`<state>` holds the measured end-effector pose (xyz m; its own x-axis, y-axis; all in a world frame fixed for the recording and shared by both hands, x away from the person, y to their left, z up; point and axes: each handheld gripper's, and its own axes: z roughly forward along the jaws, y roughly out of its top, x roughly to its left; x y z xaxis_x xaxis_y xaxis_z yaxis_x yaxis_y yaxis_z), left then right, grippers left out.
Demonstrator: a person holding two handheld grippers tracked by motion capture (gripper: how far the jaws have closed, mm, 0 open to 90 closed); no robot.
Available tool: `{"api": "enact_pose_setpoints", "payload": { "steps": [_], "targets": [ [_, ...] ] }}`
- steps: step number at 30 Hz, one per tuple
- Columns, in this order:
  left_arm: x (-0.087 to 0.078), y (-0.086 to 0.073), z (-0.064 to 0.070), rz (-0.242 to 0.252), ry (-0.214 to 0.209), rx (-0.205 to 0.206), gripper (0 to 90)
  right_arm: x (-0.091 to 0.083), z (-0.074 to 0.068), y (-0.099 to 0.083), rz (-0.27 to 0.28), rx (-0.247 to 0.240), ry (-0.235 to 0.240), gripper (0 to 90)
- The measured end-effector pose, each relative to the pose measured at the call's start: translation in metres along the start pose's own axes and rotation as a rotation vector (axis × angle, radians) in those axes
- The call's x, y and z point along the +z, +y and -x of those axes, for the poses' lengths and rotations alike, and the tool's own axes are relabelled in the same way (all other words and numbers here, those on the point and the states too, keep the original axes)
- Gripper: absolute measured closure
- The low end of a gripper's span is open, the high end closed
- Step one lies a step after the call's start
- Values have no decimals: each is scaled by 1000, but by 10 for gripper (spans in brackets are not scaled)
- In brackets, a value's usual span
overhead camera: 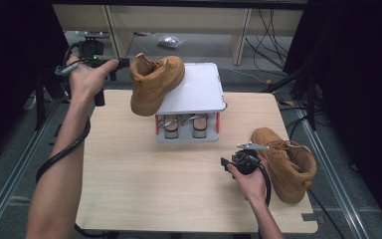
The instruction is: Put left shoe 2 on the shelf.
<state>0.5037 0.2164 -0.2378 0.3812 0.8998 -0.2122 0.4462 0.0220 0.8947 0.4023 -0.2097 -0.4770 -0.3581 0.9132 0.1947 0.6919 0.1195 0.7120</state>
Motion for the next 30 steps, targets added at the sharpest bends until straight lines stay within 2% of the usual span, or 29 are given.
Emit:
{"api": "enact_pose_setpoints", "payload": {
  "steps": [1, 2, 3, 6, 7, 12, 14, 15, 16, 18, 20, 23, 30],
  "targets": [
    [-3, -3, -1, 3, 3, 8, 853, 1, -2, 1, -4, 22, -3, 503],
    [-6, -8, -3, 6, 4, 17, 879, 1, -2, 1, -2, 16, 5, 505],
    [-8, -13, -5, 10, 0, 27, 892, 0, -6, 2, -4, 42, 15, 510],
    [-11, -30, -9, -9, -2, 63, 894, 0, -11, 6, 6, 26, 11, 537],
    [-11, -40, -12, -20, 6, 82, 895, 2, -12, 7, 19, 16, 24, 556],
    [-7, -71, -17, -47, 29, 124, 896, 1, -29, 19, 28, -24, 46, 723],
    [-3, -82, -19, -54, 33, 135, 896, 3, -35, 25, 49, -43, 75, 772],
    [-1, -86, -20, -52, 34, 139, 897, 3, -41, 28, 45, -17, 83, 797],
    [1, -90, -20, -52, 34, 140, 897, 4, -44, 33, 55, -46, 89, 821],
    [5, -97, -19, -51, 26, 139, 897, 4, -52, 43, 68, -73, 107, 877],
    [10, -102, -17, -56, 24, 142, 897, 3, -62, 53, 90, -73, 114, 900],
    [16, -107, -14, -56, 18, 150, 897, 3, -75, 70, 114, -104, 129, 900],
    [22, -108, -8, -65, 25, 162, 897, 10, -106, 101, 172, -135, 182, 900]
  ]
}}
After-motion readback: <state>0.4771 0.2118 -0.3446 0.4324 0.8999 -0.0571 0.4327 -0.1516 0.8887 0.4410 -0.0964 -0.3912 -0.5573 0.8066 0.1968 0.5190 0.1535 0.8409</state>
